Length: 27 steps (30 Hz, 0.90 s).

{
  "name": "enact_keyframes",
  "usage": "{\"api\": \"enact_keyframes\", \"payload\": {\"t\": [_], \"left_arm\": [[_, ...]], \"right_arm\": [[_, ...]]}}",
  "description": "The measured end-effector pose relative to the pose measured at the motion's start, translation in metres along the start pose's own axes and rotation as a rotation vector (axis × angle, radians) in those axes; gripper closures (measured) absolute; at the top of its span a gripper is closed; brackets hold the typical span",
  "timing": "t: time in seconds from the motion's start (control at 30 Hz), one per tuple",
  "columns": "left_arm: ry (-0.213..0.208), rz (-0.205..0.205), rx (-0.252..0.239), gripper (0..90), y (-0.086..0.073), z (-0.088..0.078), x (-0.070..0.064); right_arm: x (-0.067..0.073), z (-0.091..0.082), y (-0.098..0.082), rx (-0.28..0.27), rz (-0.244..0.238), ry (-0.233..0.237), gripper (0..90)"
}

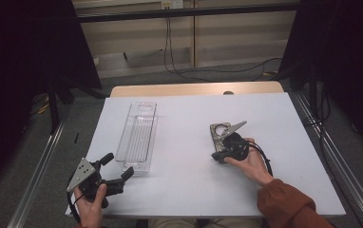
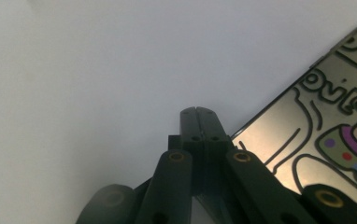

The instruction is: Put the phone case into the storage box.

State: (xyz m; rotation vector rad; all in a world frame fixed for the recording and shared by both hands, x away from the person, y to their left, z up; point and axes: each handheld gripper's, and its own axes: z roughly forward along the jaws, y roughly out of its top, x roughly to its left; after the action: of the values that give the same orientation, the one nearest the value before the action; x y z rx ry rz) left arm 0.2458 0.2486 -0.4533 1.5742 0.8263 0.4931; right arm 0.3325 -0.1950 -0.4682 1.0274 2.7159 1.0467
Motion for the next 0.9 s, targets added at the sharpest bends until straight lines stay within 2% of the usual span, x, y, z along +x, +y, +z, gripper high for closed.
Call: {"api": "enact_keyframes", "payload": {"t": [0.1, 0.13, 0.17, 0.2, 0.3, 0.33, 0.57, 0.73, 0.9], "left_arm": [[-0.01, -0.005, 0.002, 3.9, 0.0, 0.0, 0.0], [-0.005, -0.004, -0.001, 3.9, 0.0, 0.0, -0.001], [-0.005, -0.004, -0.001, 3.9, 0.0, 0.0, -0.001], [-0.006, -0.004, -0.001, 3.9, 0.0, 0.0, -0.001], [-0.005, -0.003, -0.001, 3.9, 0.0, 0.0, -0.001], [-0.005, -0.005, -0.001, 3.9, 0.0, 0.0, -0.001], [0.004, 0.001, 0.003, 4.0, 0.0, 0.001, -0.001], [-0.008, -0.004, -0.002, 3.9, 0.0, 0.001, -0.001], [-0.008, -0.005, -0.002, 3.9, 0.0, 0.001, -0.001]], "right_arm": [[-0.002, -0.005, -0.003, 0.007, 0.013, -0.012, 90.0], [-0.004, -0.008, -0.005, -0.016, 0.007, -0.006, 90.0], [-0.004, -0.008, -0.005, -0.016, 0.007, -0.006, 90.0], [-0.004, -0.011, -0.006, -0.012, 0.025, -0.013, 90.0], [-0.006, -0.014, -0.009, -0.017, 0.028, -0.025, 90.0], [-0.008, -0.016, -0.012, -0.027, 0.046, -0.021, 90.0], [-0.004, -0.013, -0.01, -0.026, 0.027, -0.01, 90.0], [-0.001, -0.007, -0.008, -0.012, 0.011, 0.005, 90.0], [-0.001, -0.006, -0.008, -0.014, 0.015, 0.006, 90.0]]}}
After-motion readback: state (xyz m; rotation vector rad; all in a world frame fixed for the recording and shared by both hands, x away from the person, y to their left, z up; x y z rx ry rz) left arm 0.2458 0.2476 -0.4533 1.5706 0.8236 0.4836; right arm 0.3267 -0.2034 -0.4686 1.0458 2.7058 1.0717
